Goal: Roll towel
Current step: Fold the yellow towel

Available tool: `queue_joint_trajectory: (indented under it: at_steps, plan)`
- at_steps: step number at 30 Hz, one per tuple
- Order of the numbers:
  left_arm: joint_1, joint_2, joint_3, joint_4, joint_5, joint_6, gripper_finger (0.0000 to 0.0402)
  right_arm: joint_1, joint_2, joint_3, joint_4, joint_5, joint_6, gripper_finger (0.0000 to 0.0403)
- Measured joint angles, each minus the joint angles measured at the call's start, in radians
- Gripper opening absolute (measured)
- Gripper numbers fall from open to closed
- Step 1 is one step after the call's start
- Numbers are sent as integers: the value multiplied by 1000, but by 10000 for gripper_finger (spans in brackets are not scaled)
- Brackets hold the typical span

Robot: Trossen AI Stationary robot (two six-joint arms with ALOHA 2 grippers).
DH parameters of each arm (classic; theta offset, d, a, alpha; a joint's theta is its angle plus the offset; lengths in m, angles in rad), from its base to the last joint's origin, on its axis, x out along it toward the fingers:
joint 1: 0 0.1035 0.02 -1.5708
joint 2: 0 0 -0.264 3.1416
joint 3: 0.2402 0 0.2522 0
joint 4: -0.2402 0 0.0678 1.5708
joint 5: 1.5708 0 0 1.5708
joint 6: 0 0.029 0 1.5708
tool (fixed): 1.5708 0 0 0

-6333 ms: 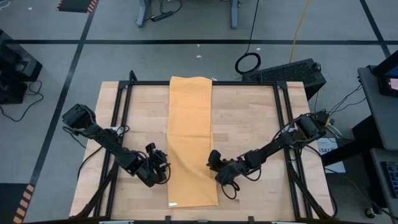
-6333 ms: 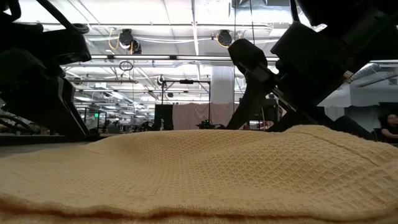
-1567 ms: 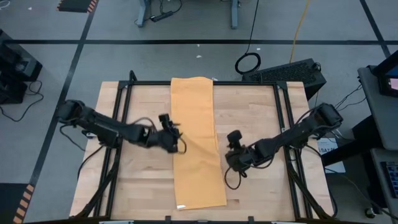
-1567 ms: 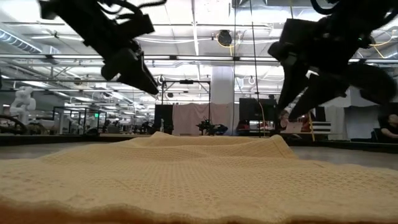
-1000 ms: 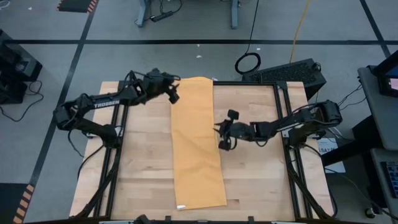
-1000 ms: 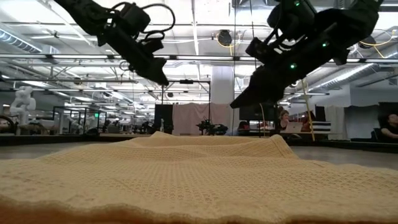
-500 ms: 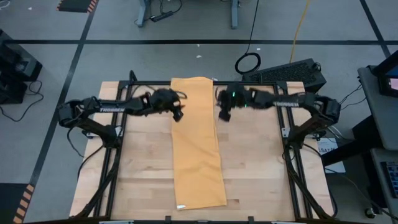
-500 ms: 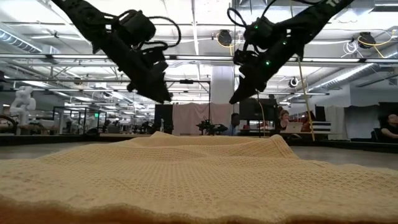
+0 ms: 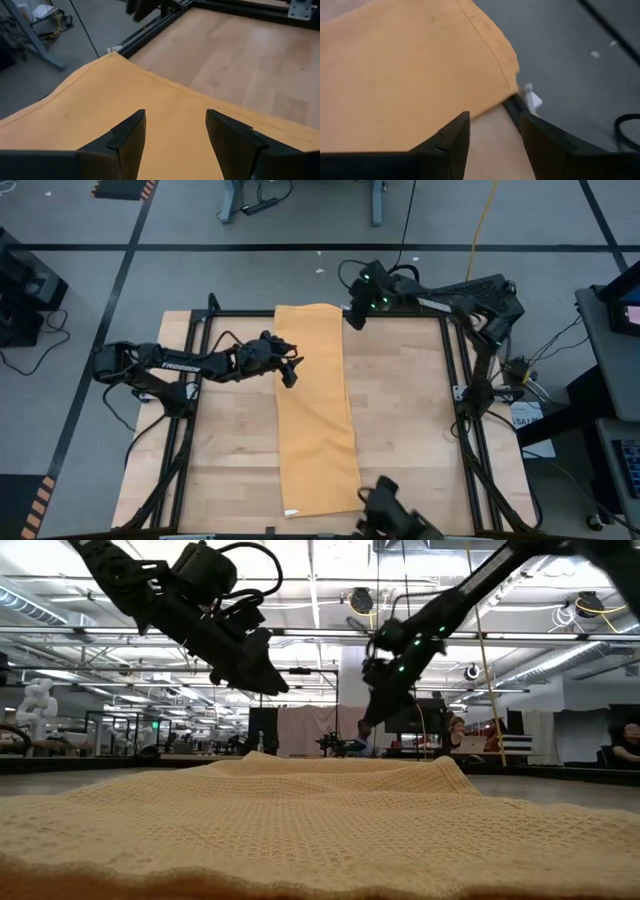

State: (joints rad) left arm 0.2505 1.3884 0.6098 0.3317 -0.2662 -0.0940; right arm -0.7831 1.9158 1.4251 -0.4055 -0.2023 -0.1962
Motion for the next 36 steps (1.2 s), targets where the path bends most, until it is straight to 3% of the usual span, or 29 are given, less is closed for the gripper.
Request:
queue_joint_trajectory:
  at_steps: [7, 36]
  plan:
    - [5, 0, 0, -19, -8, 31, 214, 8, 154, 181, -90, -38, 119, 178]
    - [70, 0, 0, -64, -8, 47, 214, 3, 209, 184, -109, -20, 193, 134]
